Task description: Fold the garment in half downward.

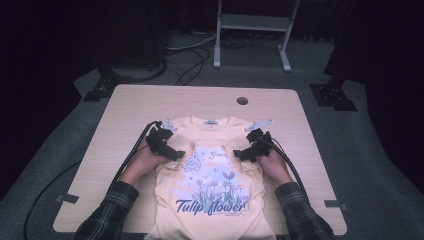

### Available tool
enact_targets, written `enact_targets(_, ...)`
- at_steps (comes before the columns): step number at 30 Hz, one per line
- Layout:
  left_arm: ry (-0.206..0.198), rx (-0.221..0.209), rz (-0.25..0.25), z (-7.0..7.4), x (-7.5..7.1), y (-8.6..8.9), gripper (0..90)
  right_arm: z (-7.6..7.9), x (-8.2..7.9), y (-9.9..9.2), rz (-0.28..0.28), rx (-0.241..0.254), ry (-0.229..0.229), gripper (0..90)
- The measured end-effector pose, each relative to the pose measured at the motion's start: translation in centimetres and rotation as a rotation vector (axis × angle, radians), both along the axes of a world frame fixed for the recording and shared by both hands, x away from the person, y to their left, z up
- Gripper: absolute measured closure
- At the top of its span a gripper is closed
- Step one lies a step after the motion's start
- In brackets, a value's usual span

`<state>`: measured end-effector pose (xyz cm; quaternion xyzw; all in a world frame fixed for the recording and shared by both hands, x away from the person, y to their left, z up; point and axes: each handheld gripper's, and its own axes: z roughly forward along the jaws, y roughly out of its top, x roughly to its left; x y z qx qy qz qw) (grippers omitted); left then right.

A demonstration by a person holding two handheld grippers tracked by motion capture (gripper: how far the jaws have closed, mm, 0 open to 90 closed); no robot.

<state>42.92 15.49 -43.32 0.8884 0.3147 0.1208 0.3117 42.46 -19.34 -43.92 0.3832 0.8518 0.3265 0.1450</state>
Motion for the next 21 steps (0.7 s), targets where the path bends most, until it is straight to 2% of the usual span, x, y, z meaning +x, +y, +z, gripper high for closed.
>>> enact_targets(4, 0.006, 0.012, -0.006, 0.1, -0.8, -0.2, 0.0, 0.1, -0.9, -0.1, 0.006, -0.007, 0.010, 1.4)
enact_targets(8, -0.003, 0.000, -0.007, 0.0, -1.8, -0.1, 0.0, 0.0, -1.8, -0.2, 0.008, -0.006, 0.010, 1.3)
enact_targets(13, 0.014, 0.021, -0.016, 0.1, -3.4, -0.1, 0.0, 0.1, -3.1, -0.1, 0.024, -0.017, 0.019, 1.1)
enact_targets(21, 0.013, 0.019, -0.026, 0.1, -5.9, 0.1, 0.0, 0.1, -5.8, 0.1, 0.051, -0.024, 0.022, 0.6)
